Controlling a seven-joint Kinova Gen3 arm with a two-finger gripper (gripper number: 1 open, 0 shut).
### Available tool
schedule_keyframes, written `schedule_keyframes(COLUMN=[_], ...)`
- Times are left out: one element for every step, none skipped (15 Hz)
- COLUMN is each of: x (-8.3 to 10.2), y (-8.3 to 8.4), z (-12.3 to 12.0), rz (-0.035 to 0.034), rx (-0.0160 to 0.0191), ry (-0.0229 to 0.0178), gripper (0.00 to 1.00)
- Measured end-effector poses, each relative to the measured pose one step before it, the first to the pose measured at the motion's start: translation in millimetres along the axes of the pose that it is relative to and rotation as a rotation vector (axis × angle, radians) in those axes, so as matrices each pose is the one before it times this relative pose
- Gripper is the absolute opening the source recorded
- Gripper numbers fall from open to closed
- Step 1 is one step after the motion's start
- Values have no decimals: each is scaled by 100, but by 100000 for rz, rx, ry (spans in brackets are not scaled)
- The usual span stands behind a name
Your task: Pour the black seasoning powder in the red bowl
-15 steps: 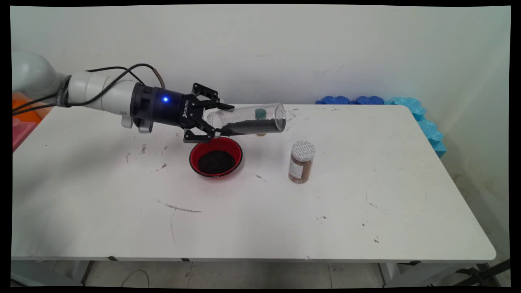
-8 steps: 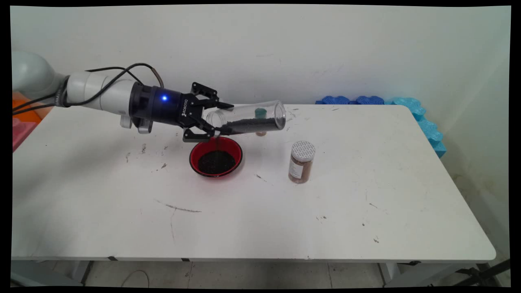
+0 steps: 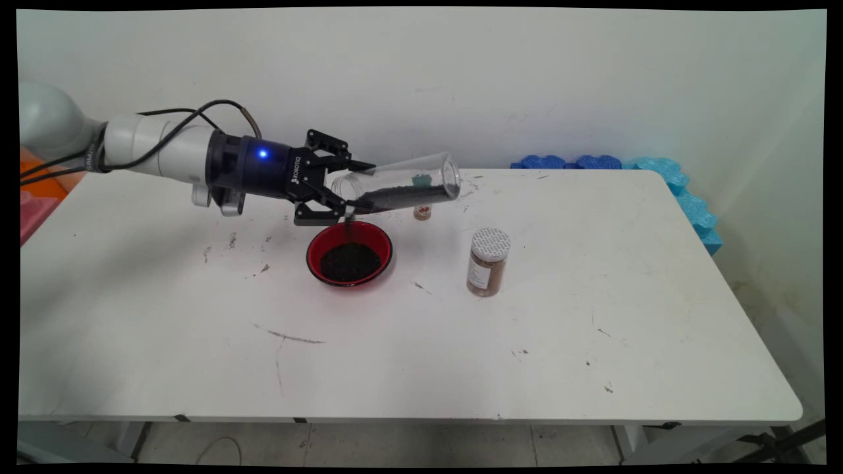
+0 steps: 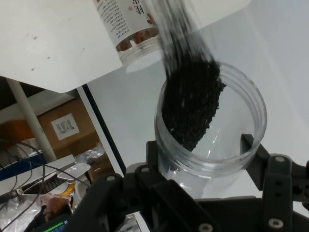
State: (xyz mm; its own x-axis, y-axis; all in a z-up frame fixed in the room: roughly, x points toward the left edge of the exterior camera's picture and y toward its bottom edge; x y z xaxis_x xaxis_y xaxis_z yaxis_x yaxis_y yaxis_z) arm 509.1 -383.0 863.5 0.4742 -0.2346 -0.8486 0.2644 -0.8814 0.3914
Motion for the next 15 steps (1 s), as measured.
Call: schedule_keyframes(x=[18,12,9,19,6,6,-7,-6,-2,4,-4,12,16,12,14], y=[6,-1,-2,1,1,16,42,43,32,17,28,23,23,13,12], z=[-90,-72,-47,-68,-45,-56,-56,-41,-32,-25,-33,-30,-27,-21,-16], rz=[-642,-512,-333,-457,-296,-430,-498,-437,-363,-200,-288,-317,-246,-181,-191], rx=[-188,-114,-69,-111,-65,-127,-206,-176,-133,-89,-134,-116,-96,-60,-50], ry=[-124,-96,-62,-73,-60,-95,-134,-121,-105,-50,-88,-65,-43,-32,-41], gripper=[0,0,0,0,0,0,0,0,0,0,0,0,0,0,0])
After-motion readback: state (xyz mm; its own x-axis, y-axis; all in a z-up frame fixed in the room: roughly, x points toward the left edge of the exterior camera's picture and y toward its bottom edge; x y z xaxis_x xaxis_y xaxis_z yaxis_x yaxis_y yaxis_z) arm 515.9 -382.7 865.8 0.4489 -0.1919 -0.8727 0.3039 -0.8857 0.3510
